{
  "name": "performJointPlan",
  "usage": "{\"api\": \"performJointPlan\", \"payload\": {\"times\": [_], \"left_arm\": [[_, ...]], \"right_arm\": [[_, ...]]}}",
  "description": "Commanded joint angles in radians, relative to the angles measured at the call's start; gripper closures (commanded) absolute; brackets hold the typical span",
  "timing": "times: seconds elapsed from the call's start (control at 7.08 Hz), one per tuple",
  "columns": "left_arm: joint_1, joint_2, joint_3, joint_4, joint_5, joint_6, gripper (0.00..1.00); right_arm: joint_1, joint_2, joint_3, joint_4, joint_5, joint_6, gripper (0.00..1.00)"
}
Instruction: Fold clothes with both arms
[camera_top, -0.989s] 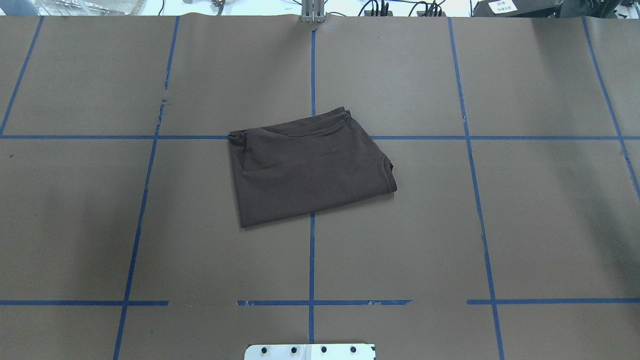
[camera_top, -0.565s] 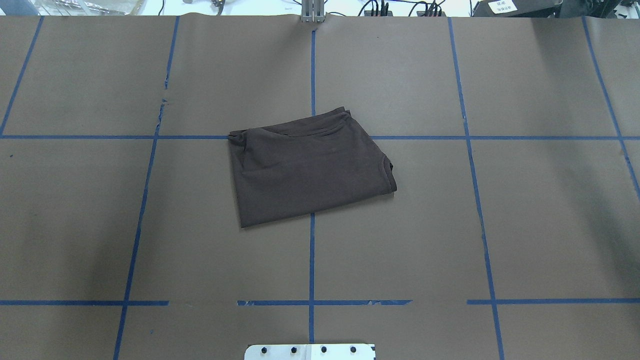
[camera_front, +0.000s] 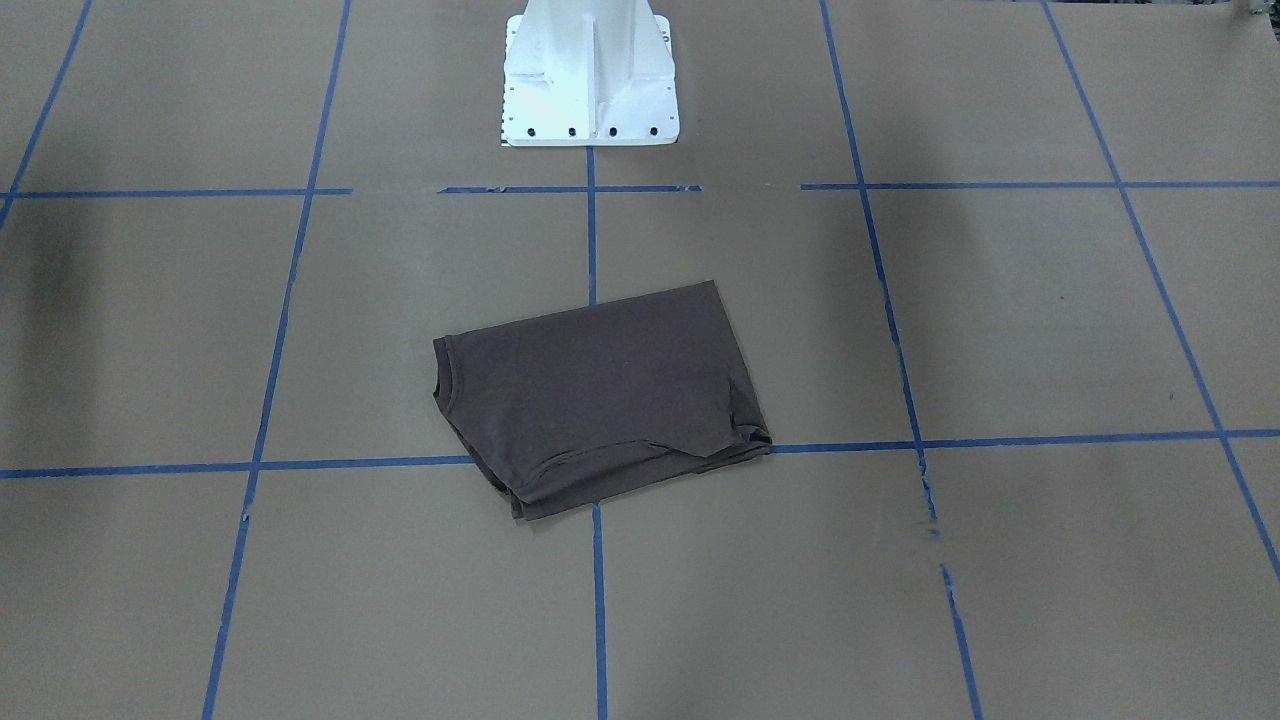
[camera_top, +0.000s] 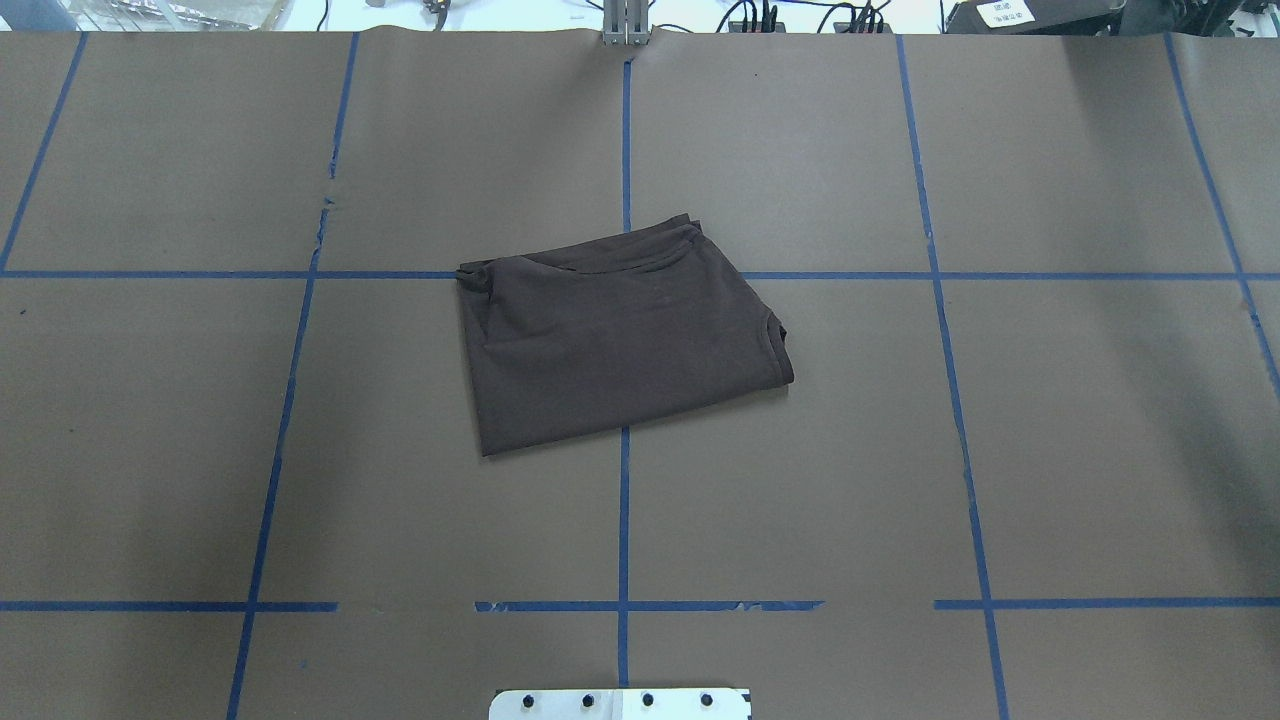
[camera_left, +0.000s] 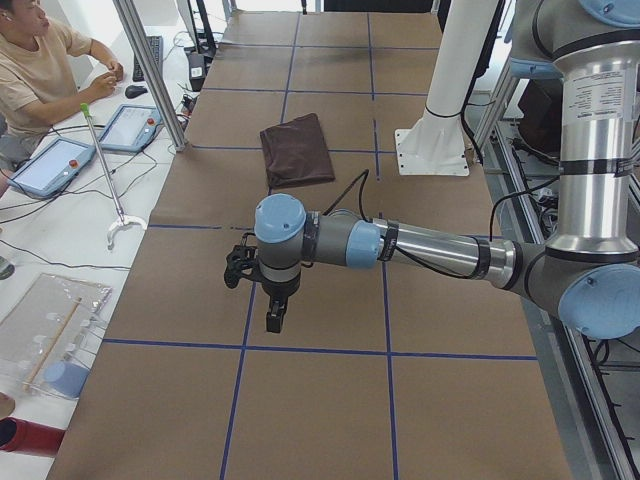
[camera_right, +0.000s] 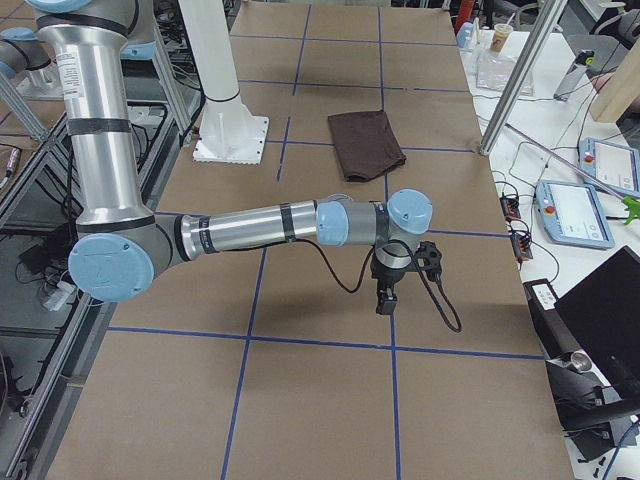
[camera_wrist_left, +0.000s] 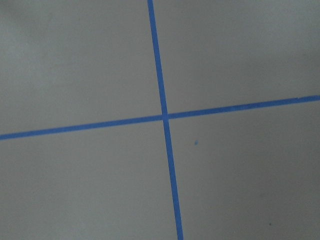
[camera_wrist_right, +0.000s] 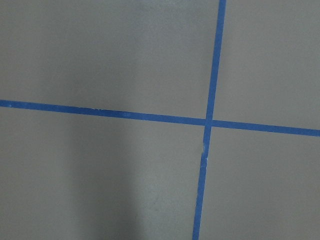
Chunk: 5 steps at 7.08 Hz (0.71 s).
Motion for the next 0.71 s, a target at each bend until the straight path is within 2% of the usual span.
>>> {"api": "performJointPlan", "payload": {"times": [0.0, 0.57], "left_arm": [[0.002, 0.004, 0.001, -0.007, -0.008, -0.014, 0.00], [0.002, 0.010, 0.015, -0.009, -0.010, -0.006, 0.00]], "right_arm": [[0.001, -0.023, 0.002, 0.006, -0.003, -0.003, 0.00], [0.001, -0.055, -0.024, 0.011, 0.006, 0.002, 0.00]]}}
